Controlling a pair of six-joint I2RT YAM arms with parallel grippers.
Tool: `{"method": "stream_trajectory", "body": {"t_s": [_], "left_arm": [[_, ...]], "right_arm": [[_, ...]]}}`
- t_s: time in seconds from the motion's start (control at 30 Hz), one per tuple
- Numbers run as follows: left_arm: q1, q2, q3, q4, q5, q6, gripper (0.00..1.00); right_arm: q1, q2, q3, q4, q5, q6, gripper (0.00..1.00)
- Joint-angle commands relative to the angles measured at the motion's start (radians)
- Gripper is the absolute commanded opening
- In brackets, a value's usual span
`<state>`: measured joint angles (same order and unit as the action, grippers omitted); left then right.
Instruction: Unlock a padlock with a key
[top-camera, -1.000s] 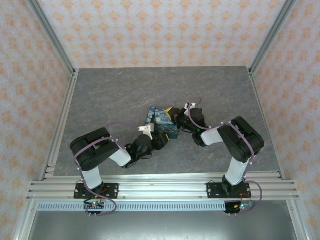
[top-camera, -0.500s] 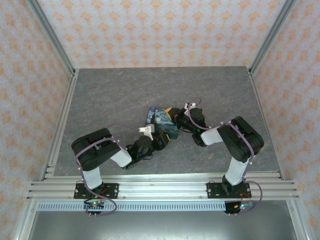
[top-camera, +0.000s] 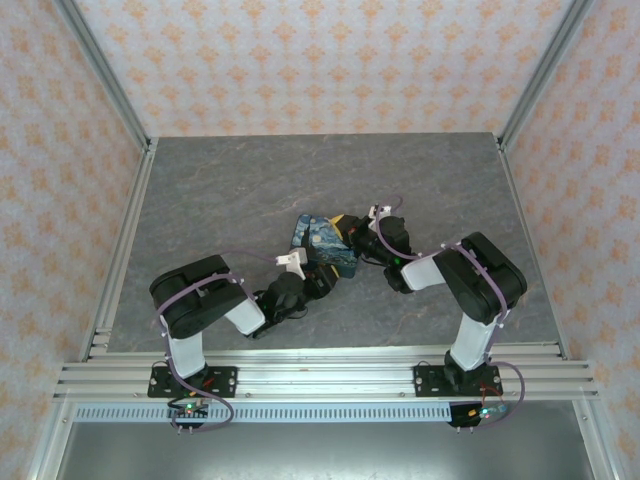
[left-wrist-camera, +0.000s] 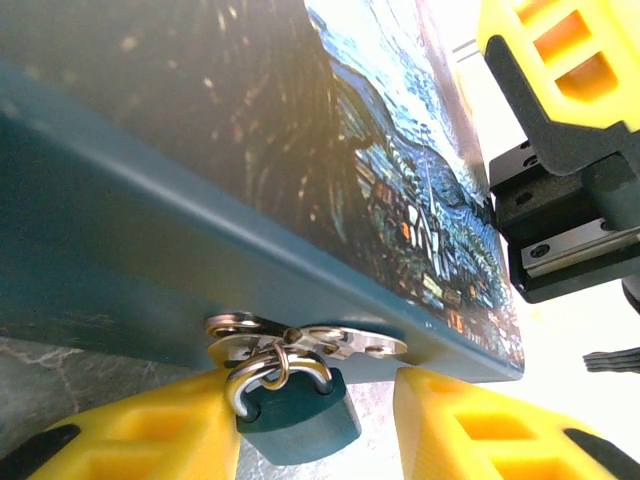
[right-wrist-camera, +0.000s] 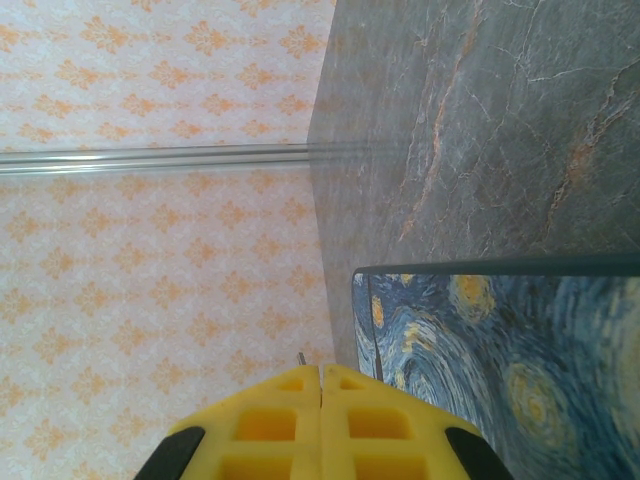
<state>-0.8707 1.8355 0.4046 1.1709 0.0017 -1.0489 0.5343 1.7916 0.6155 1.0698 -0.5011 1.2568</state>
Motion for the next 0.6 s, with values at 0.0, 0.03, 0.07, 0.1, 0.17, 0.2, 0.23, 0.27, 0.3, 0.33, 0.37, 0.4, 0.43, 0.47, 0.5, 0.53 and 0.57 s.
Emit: {"method": "stream_trajectory", "body": {"t_s": [0.0, 0.03, 0.07, 0.1, 0.17, 0.2, 0.23, 0.27, 0.3, 0.33, 0.37, 0.4, 0.43, 0.47, 0.5, 0.53, 0.57], "left_arm": [[-0.010, -0.016, 0.026, 0.118, -0.008, -0.020, 0.45], [-0.011, -0.017, 0.027, 0.118, -0.010, -0.022, 0.46], [-0.011, -0.014, 0.029, 0.117, -0.014, -0.024, 0.46], [-0.012, -0.010, 0.032, 0.119, -0.017, -0.027, 0.46], [-0.011, 0.002, 0.040, 0.129, -0.013, -0.037, 0.44], [-0.011, 0.005, 0.042, 0.136, -0.013, -0.046, 0.43], [-0.011, 0.005, 0.042, 0.146, -0.009, -0.060, 0.42], [-0.011, -0.002, 0.043, 0.148, -0.006, -0.065, 0.43], [-0.013, -0.013, 0.045, 0.141, -0.006, -0.063, 0.43], [-0.013, -0.025, 0.046, 0.133, -0.007, -0.059, 0.43], [-0.013, -0.036, 0.046, 0.128, -0.007, -0.057, 0.44], [-0.013, -0.042, 0.046, 0.124, -0.008, -0.057, 0.44], [-0.013, -0.046, 0.046, 0.119, -0.009, -0.058, 0.45], [-0.013, -0.048, 0.045, 0.117, -0.014, -0.061, 0.45], [-0.013, -0.045, 0.042, 0.120, -0.016, -0.067, 0.46], [-0.014, -0.039, 0.039, 0.129, -0.019, -0.077, 0.47], [-0.015, -0.032, 0.038, 0.139, -0.021, -0.090, 0.47]], "right_arm": [[0.007, 0.047, -0.008, -0.065, -0.015, 0.009, 0.00], [0.007, 0.048, -0.008, -0.064, -0.016, 0.010, 0.00], [0.006, 0.051, -0.008, -0.061, -0.015, 0.010, 0.00], [0.007, 0.052, -0.008, -0.060, -0.014, 0.012, 0.00], [0.007, 0.055, -0.009, -0.059, -0.016, 0.013, 0.00], [0.007, 0.056, -0.009, -0.059, -0.016, 0.013, 0.00], [0.006, 0.055, -0.009, -0.057, -0.017, 0.013, 0.00], [0.007, 0.055, -0.011, -0.057, -0.017, 0.013, 0.00], [0.007, 0.055, -0.011, -0.056, -0.018, 0.013, 0.00], [0.006, 0.056, -0.011, -0.056, -0.017, 0.013, 0.00], [0.006, 0.055, -0.011, -0.057, -0.017, 0.013, 0.00], [0.006, 0.055, -0.011, -0.057, -0.017, 0.013, 0.00], [0.006, 0.058, -0.011, -0.057, -0.017, 0.014, 0.00], [0.006, 0.059, -0.011, -0.056, -0.016, 0.015, 0.00], [0.007, 0.059, -0.011, -0.054, -0.017, 0.015, 0.00], [0.007, 0.061, -0.012, -0.051, -0.017, 0.016, 0.00], [0.006, 0.063, -0.013, -0.050, -0.017, 0.016, 0.00]]}}
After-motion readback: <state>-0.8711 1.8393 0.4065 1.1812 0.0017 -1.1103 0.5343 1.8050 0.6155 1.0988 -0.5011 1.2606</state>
